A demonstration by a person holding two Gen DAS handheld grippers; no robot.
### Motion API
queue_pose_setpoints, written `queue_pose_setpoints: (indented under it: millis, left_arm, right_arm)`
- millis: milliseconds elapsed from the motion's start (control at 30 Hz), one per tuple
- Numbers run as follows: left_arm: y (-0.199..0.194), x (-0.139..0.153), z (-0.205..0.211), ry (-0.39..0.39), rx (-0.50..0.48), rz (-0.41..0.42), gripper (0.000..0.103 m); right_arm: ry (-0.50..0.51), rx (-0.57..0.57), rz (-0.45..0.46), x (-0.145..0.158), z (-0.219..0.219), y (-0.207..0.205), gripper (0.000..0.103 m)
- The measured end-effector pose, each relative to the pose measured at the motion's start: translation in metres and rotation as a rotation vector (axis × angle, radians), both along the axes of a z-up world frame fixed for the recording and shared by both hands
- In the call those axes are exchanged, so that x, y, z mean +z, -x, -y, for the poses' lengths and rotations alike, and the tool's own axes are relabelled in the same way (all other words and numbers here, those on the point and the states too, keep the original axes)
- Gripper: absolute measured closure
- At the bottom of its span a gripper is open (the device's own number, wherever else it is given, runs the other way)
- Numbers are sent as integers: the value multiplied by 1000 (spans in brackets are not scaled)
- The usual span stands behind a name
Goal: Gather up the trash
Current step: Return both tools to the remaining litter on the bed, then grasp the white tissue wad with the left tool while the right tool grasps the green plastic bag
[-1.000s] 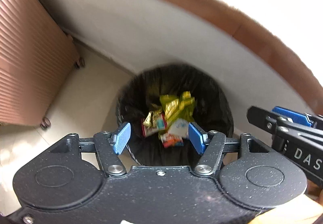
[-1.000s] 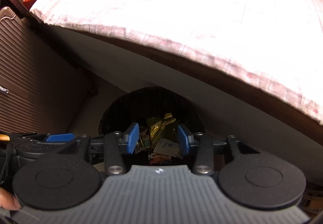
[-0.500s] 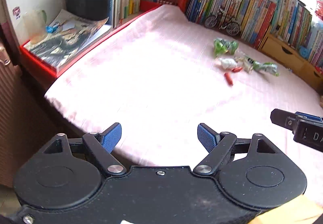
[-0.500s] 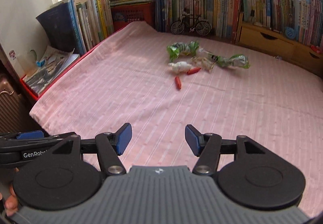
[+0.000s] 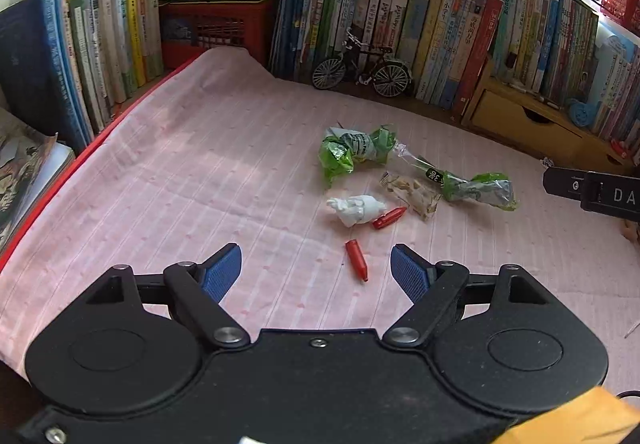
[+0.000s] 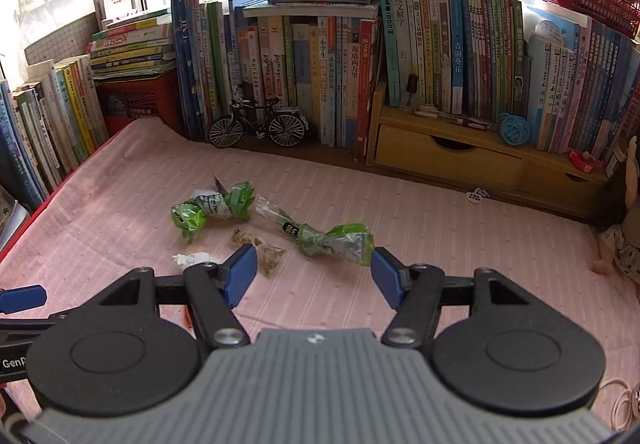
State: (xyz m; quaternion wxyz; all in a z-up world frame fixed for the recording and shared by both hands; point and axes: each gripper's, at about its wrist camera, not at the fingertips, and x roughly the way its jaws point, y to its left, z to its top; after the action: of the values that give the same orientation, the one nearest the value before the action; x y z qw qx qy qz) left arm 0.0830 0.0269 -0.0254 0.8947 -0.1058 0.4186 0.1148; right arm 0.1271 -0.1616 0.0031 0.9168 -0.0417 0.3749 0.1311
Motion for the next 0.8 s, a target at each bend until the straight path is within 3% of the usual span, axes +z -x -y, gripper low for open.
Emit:
queue_pose_setpoints:
  millis: [267, 533, 800]
  left_arm:
    - [-88, -50, 18, 18, 21, -60, 27]
    - [-122, -82, 18, 33, 72, -98, 38]
    - [-125, -96, 12, 113, 83, -98, 67]
  right_arm:
    - [78, 41, -72, -42, 14, -68, 28]
    - [82, 103, -143, -81, 7, -115, 28]
    - [63, 136, -207, -115, -16, -141, 28]
